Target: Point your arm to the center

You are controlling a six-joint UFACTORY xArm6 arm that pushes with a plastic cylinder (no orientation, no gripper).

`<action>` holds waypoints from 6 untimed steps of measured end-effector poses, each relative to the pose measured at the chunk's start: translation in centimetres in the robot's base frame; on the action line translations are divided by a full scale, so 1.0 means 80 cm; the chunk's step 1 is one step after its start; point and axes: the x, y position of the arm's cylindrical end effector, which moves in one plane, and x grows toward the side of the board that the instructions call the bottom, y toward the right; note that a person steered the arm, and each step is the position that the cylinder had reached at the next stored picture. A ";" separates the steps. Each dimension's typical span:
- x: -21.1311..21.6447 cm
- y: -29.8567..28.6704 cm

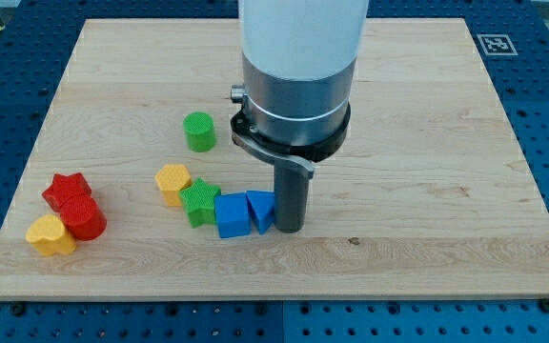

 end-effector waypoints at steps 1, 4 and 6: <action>0.000 0.001; -0.083 0.135; -0.193 0.061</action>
